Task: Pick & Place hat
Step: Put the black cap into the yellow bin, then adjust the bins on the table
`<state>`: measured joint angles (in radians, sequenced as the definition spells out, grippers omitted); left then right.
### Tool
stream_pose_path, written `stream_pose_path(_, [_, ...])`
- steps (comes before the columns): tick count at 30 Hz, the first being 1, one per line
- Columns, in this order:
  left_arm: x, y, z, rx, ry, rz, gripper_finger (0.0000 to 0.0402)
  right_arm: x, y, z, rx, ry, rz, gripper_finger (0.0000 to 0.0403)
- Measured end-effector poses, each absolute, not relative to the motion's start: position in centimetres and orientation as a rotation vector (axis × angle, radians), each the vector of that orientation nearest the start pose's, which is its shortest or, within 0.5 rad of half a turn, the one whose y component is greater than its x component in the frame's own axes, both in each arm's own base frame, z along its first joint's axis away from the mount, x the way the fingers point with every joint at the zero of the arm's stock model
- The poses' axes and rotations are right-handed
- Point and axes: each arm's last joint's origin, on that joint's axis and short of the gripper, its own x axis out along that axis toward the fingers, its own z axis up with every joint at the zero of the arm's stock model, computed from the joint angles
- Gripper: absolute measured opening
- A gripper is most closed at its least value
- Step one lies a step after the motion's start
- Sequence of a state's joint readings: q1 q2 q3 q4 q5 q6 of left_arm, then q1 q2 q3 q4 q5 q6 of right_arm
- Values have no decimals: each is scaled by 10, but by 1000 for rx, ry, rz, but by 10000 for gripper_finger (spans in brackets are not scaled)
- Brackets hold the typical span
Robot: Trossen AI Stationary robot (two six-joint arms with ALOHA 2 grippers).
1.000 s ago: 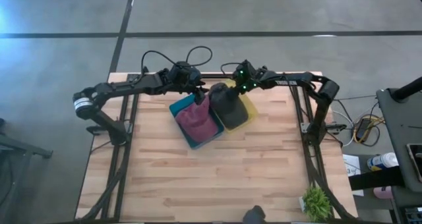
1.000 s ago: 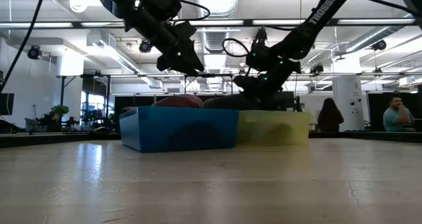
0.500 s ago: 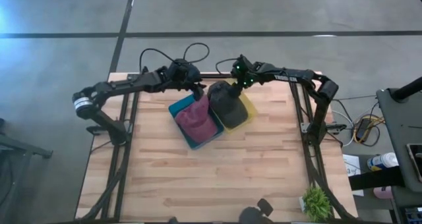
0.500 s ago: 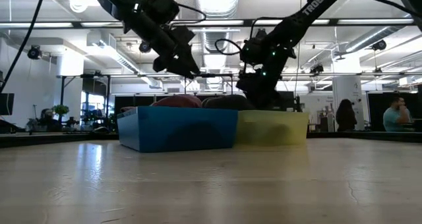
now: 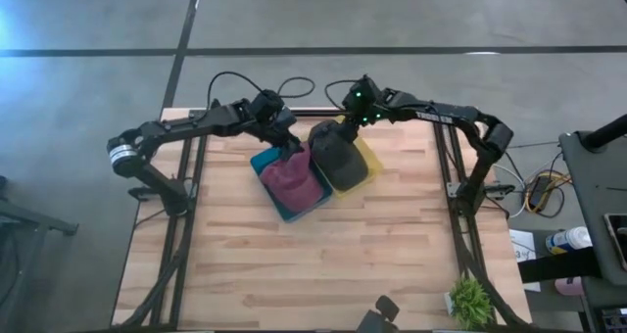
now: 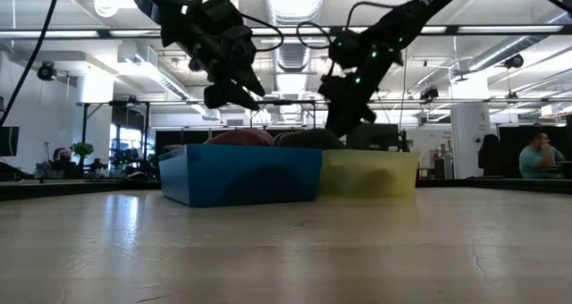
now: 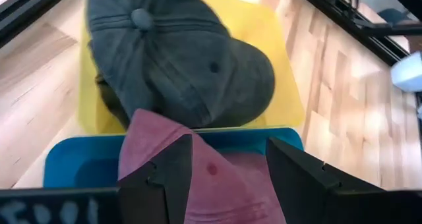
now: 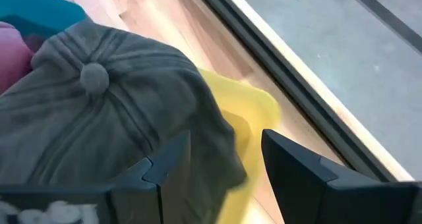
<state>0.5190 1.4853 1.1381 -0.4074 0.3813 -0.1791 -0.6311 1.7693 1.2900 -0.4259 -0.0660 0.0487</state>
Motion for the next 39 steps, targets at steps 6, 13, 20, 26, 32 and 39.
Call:
stream_pose_path(6, [278,146,272,-556,710,235,186,321,-230,201,414,811,-558,182])
stream_pose_path(13, [271,132,255,-536,899,295,186,320,-225,209,367,813,-586,180])
stream_pose_path(20, [261,106,262,-401,997,271,186,324,-193,248,285,758,-517,168])
stream_pose_path(26, [241,81,264,-207,1027,210,186,336,-139,268,261,744,-467,159])
stream_pose_path(32, [224,76,229,-100,1075,196,186,346,-92,268,327,770,-492,159])
stream_pose_path(39, [218,81,190,128,1094,322,186,354,-50,269,368,703,-597,157])
